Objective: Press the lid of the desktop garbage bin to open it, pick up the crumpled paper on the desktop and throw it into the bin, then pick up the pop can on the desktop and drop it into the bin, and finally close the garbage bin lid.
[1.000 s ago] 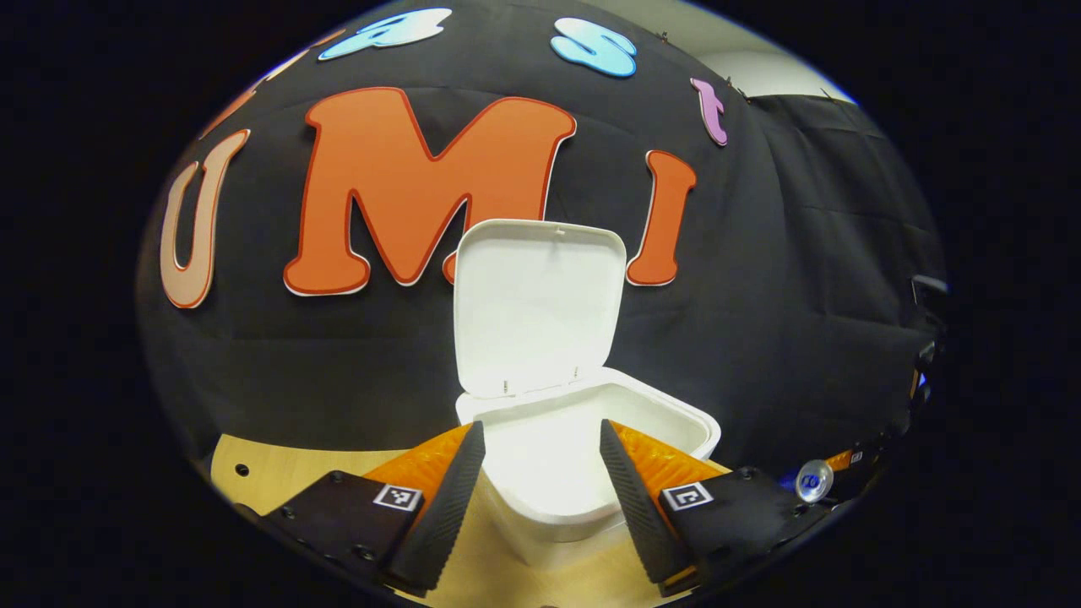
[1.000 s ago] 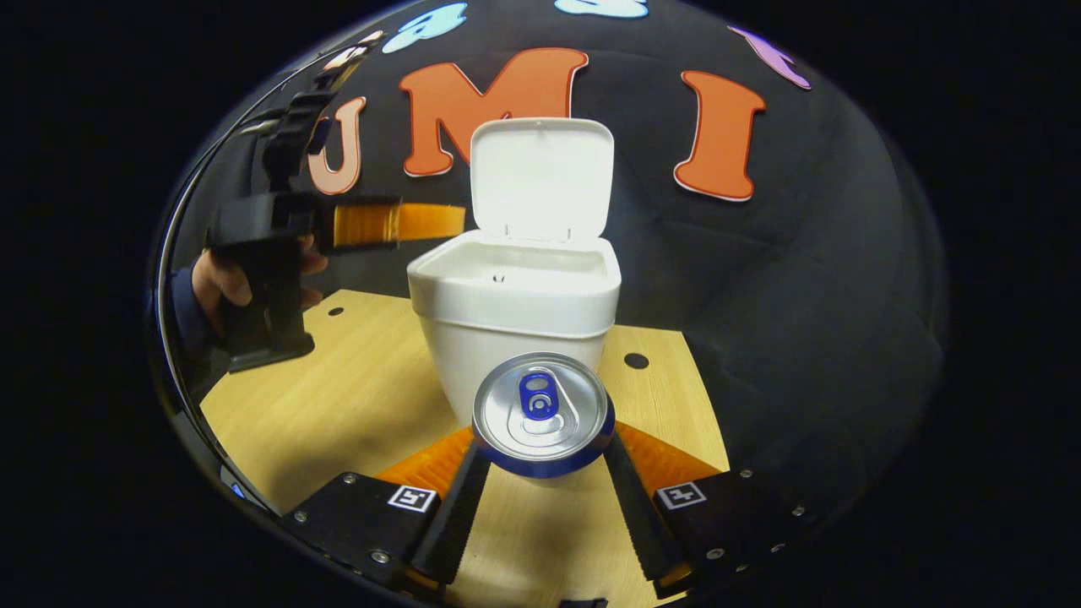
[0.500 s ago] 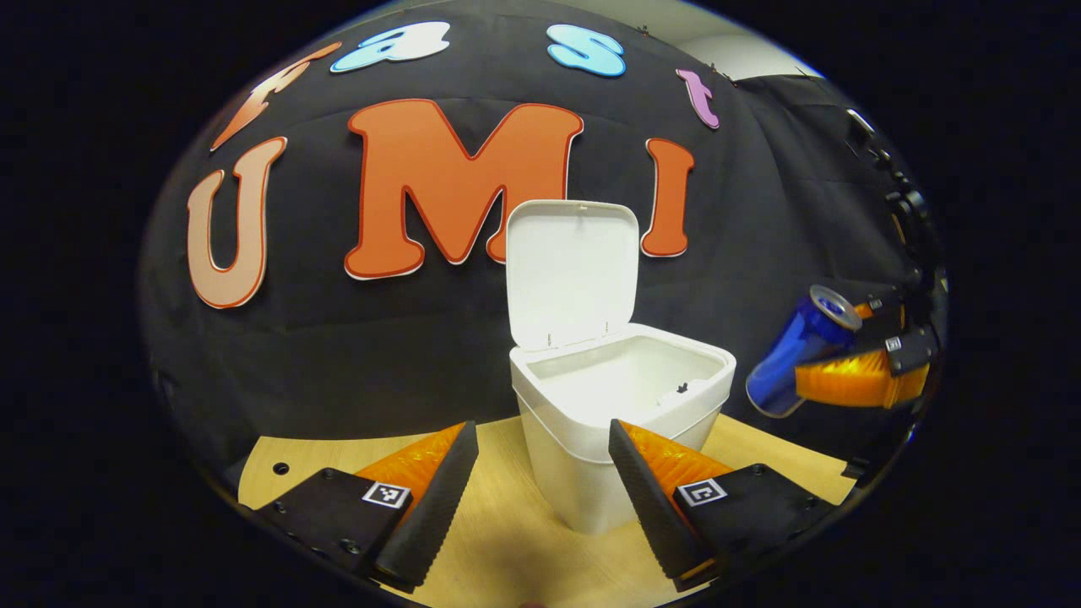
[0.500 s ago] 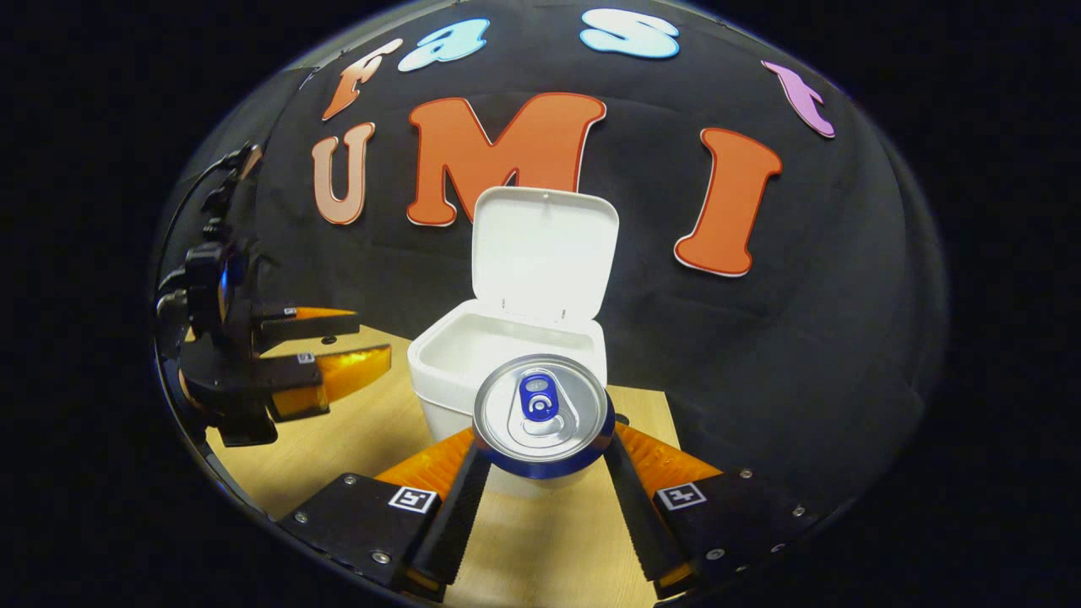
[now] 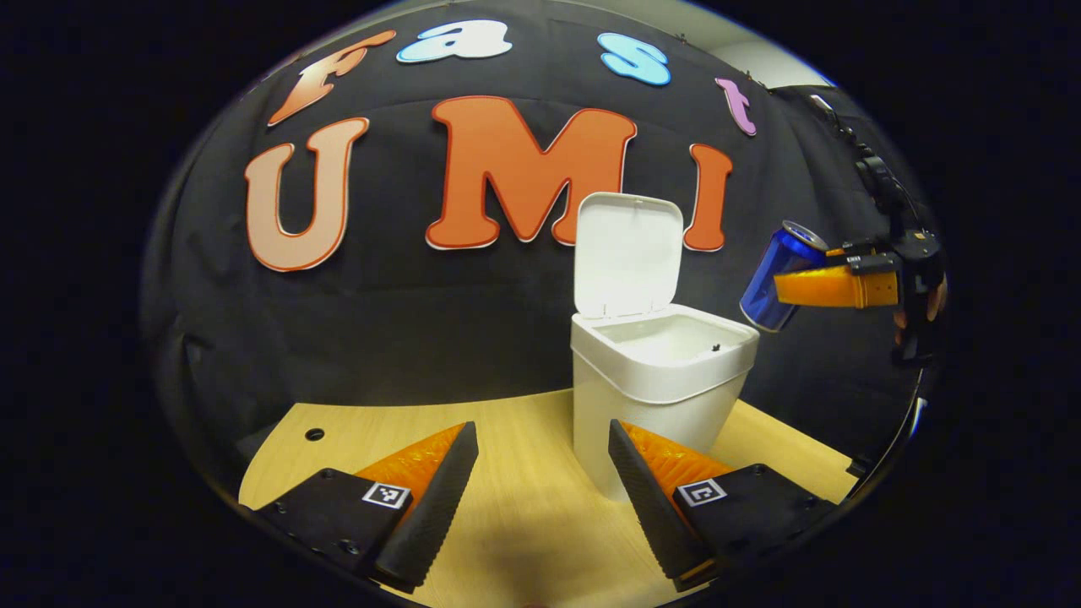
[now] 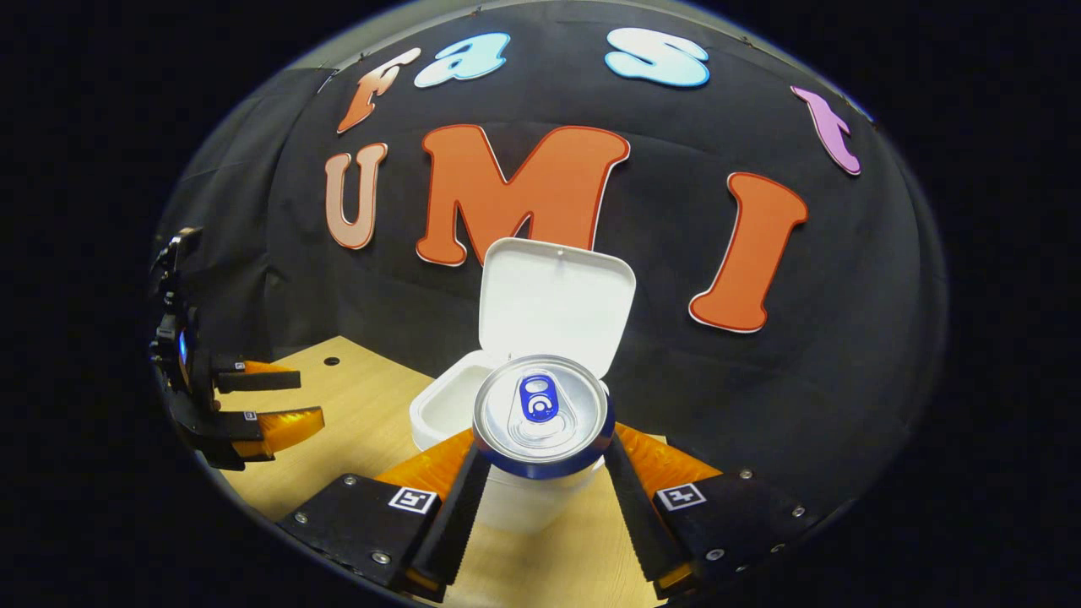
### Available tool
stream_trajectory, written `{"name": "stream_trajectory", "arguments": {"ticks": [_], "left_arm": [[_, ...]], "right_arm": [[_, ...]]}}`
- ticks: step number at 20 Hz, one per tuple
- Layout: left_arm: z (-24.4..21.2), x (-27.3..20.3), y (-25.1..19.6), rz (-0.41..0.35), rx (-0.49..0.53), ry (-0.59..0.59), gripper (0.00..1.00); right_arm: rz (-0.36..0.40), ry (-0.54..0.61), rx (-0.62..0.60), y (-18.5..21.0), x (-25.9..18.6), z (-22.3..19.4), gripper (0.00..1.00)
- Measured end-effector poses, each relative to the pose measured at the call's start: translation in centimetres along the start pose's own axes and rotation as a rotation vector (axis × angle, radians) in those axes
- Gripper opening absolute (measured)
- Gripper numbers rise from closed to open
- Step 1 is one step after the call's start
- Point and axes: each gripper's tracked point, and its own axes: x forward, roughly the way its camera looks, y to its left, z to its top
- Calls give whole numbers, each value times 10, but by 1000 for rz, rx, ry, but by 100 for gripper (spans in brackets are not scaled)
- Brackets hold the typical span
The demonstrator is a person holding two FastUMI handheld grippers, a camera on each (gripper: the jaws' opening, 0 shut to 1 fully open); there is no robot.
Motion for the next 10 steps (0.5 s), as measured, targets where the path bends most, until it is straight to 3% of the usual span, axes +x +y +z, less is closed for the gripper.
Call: {"name": "stream_trajectory", "arguments": {"ticks": [10], "left_arm": [[-35,-32,26,68,-40,74,99]], "right_arm": [[-7,-46,-26,0,50,2,80]]}}
